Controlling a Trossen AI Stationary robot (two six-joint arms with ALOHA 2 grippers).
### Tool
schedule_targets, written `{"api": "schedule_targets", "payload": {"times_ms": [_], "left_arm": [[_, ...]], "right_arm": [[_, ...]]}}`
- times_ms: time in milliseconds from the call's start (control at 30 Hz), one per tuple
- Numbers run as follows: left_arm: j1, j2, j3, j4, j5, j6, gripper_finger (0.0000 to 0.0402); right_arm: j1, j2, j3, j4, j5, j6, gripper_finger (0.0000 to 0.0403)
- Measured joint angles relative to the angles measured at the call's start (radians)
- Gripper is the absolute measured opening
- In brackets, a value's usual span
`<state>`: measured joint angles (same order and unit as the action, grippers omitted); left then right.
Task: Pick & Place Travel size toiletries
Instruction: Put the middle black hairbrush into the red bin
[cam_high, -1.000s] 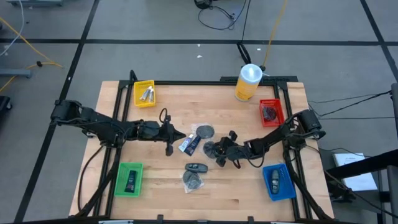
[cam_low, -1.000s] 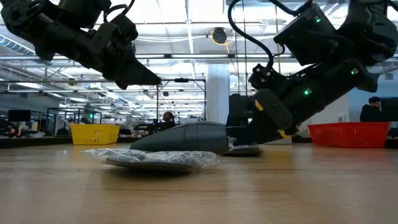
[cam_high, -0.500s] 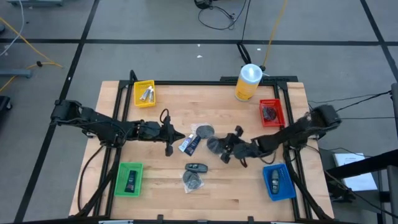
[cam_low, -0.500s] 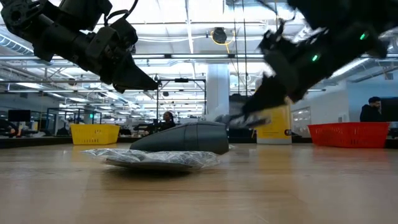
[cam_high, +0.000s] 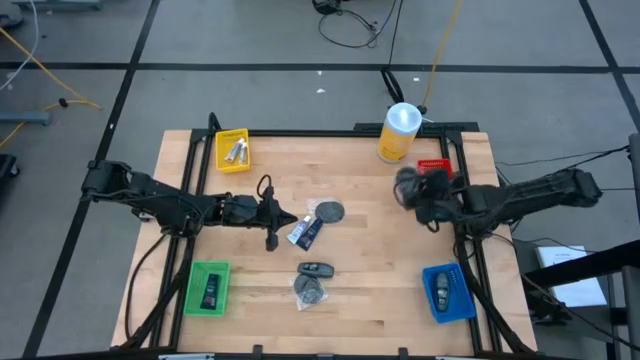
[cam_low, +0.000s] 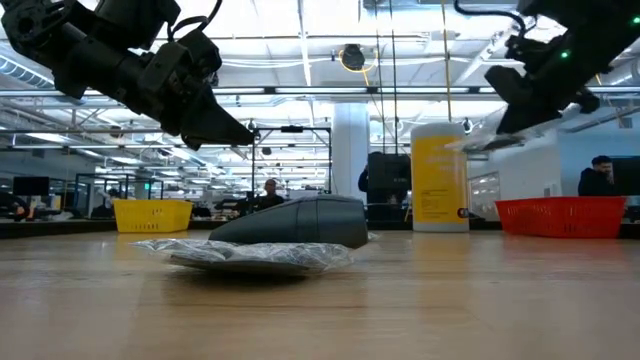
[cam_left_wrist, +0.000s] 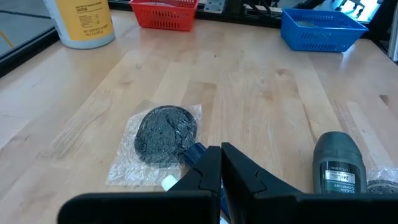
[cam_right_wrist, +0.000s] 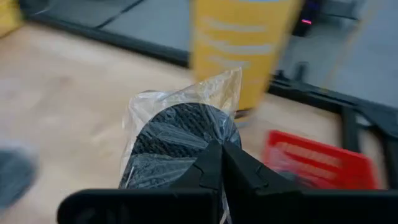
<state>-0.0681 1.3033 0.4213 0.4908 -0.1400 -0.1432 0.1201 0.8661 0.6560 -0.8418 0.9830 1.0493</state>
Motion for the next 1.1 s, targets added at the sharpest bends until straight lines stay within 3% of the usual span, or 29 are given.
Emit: {"api": "schedule_targets", "payload": {"times_ms": [300,500,767,900,1100], "left_arm": [[0.000,0.000,0.000,0.007,0.000,0.001,0.0010],[-0.001,0.000,0.000,0.005,0.000,-0.001,0.0010],[-0.025,0.000,0.000,0.007,0.000,0.006,0.0010],[-0.026,0.000,0.000,0.008,0.000,0.010,0.0010],[-0.025,0.000,0.000,0.019,0.000,0.010,0.0010]], "right_arm": [[-0.278,0.036,0.000,-0.150,-0.001,0.019,0.0000],[-0.433,0.110,-0.003,-0.150,-0.126,-0.014,0.0000],[-0.548,0.143,-0.095,-0.076,-0.228,-0.042,0.0007],[-0.587,0.143,-0.125,-0.064,-0.255,-0.098,0.0044],[-0.618,0.102,-0.105,-0.050,-0.225,-0.204,0.0143]]}}
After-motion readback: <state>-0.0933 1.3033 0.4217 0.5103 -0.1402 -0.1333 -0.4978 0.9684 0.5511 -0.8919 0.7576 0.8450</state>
